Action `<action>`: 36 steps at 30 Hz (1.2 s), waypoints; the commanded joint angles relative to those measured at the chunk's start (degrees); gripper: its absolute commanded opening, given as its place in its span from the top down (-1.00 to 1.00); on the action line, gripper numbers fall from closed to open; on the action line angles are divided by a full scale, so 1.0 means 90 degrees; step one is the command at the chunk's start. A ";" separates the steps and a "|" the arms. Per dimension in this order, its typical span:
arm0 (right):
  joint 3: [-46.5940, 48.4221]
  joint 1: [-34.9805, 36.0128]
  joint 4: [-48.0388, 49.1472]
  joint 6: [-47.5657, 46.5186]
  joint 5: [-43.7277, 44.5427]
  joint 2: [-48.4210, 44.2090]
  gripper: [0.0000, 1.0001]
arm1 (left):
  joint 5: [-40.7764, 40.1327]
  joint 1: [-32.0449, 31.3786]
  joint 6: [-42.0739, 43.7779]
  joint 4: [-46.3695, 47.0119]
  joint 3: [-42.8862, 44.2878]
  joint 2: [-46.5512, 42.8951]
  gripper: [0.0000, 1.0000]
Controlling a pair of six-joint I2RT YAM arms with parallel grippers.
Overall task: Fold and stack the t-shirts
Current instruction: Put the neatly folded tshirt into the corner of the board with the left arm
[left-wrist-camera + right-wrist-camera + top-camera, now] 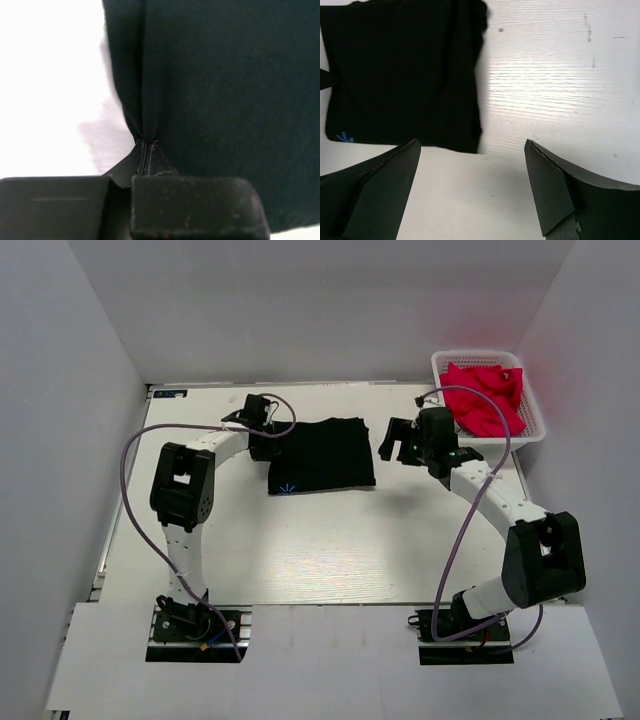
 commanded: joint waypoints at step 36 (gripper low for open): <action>0.0785 -0.0171 -0.0553 -0.0429 0.1347 0.0925 -0.81 | -0.3402 0.3495 0.2779 -0.0368 0.5504 0.3410 1.00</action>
